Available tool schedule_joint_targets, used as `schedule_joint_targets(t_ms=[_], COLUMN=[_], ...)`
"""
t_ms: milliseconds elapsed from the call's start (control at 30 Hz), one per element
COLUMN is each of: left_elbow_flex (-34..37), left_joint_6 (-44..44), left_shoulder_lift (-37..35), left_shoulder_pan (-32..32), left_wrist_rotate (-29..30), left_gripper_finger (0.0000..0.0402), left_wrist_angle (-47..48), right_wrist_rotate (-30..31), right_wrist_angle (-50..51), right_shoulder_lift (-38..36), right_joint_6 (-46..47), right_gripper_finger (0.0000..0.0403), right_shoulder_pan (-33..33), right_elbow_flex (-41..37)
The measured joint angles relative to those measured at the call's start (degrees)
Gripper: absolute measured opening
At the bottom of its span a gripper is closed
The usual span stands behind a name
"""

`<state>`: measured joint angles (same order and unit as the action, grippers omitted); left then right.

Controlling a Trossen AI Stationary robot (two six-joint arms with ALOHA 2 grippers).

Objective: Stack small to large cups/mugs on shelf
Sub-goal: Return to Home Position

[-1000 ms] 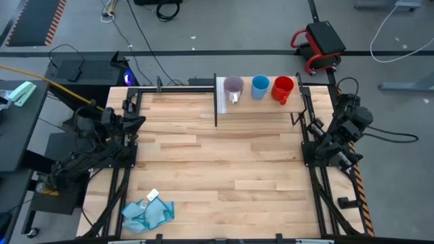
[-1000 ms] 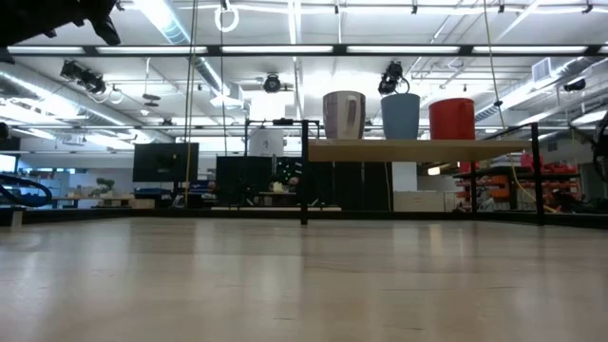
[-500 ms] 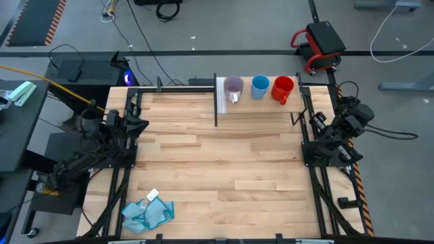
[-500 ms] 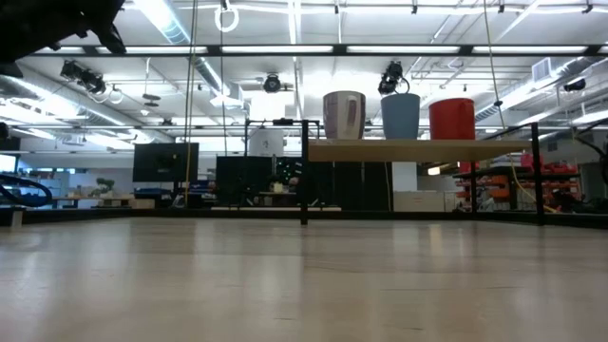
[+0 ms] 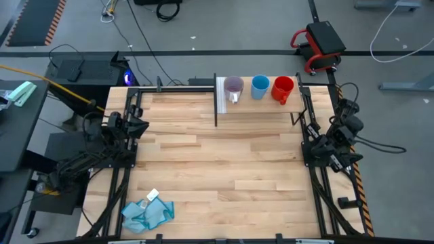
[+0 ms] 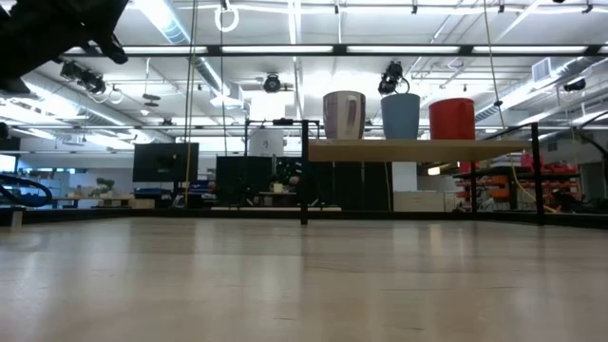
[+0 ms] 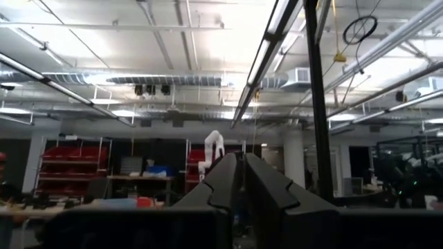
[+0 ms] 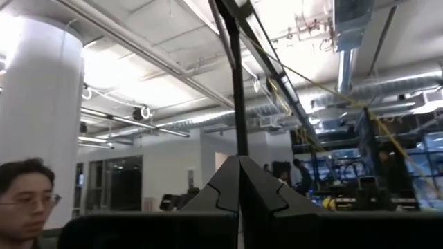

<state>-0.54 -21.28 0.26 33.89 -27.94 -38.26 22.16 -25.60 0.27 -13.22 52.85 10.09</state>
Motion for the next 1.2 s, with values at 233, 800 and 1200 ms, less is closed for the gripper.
schedule_joint_targets(t_ms=[233, 800, 1200], left_elbow_flex=[0.0, 0.0, 0.0], left_joint_6=[0.5, 3.9, 5.3], left_shoulder_lift=[0.0, 0.1, 0.1], left_shoulder_pan=[0.1, 0.1, 0.1], left_wrist_rotate=[1.3, 3.9, 5.5], left_gripper_finger=[0.0030, 0.0031, 0.0040], left_wrist_angle=[-0.1, 8.3, 15.2], right_wrist_rotate=[0.0, 0.0, 1.2], right_wrist_angle=[6.1, -0.4, -0.2], right_shoulder_lift=[0.1, 0.0, 0.0], right_joint_6=[3.6, 8.1, 2.7], right_gripper_finger=[0.0011, 0.0011, 0.0011], right_shoulder_pan=[-1.7, -2.1, -5.5], right_elbow_flex=[0.1, -9.7, -9.7])
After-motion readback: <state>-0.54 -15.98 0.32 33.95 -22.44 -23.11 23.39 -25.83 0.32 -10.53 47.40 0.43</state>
